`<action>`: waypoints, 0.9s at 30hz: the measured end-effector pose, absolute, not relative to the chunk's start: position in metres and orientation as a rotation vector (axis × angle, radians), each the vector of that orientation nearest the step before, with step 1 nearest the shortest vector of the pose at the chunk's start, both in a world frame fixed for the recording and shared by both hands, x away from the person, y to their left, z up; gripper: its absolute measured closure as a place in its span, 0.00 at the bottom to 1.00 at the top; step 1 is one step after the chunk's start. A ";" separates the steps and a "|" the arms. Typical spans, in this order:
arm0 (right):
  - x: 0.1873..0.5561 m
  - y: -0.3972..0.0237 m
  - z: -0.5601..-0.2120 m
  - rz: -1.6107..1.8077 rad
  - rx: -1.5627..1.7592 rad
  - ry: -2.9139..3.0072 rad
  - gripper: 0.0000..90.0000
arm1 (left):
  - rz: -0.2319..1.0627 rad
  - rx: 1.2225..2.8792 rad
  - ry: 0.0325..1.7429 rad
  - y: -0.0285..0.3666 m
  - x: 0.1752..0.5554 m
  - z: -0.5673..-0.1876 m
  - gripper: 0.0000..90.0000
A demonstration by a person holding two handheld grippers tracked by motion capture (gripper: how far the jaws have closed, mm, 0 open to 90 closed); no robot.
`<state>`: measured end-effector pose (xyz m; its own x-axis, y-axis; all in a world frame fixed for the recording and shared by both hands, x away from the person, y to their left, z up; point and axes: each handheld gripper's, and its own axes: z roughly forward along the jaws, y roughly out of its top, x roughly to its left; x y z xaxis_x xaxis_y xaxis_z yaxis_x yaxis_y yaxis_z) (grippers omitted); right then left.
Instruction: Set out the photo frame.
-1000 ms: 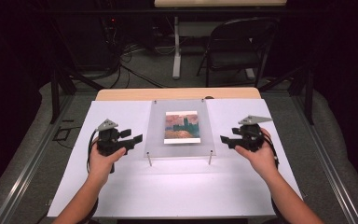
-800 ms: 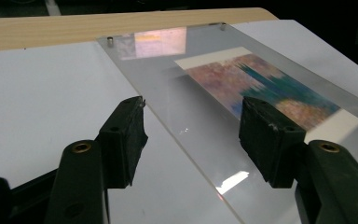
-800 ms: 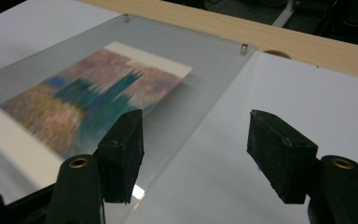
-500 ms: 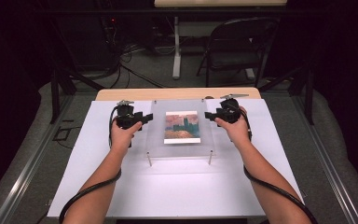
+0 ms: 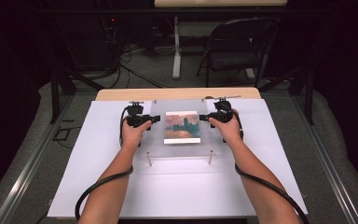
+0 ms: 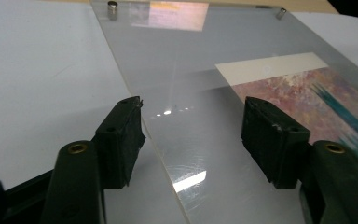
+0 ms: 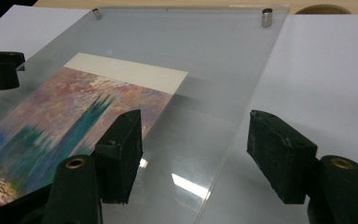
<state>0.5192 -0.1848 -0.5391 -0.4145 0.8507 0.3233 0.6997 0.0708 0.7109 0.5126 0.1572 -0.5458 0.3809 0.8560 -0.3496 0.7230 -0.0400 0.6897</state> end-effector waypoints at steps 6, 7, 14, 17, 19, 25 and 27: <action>0.520 -0.179 -0.541 1.258 1.614 2.152 0.39 | 0.180 1.747 1.418 0.156 0.512 -0.549 0.39; 0.519 -0.178 -0.542 1.246 1.614 2.143 0.38 | 0.186 1.741 1.418 0.156 0.511 -0.550 0.39; 0.519 -0.175 -0.545 1.253 1.678 2.090 0.37 | 0.179 1.709 1.423 0.157 0.510 -0.552 0.40; 0.519 -0.174 -0.546 1.257 1.686 2.086 0.36 | 0.172 1.690 1.437 0.157 0.511 -0.554 0.40; 0.520 -0.175 -0.546 1.265 1.697 2.081 0.36 | 0.174 1.673 1.444 0.157 0.511 -0.555 0.41; 0.522 -0.175 -0.548 1.285 1.733 2.058 0.36 | 0.162 1.627 1.452 0.158 0.510 -0.559 0.43; 0.522 -0.176 -0.549 1.290 1.738 2.057 0.36 | 0.148 1.609 1.457 0.161 0.508 -0.559 0.45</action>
<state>0.5220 -0.1758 -0.5487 -0.3141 0.8642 0.3931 0.7302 -0.0447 0.6818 0.5082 0.1608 -0.5589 0.2893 0.8329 -0.4718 0.7211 0.1345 0.6796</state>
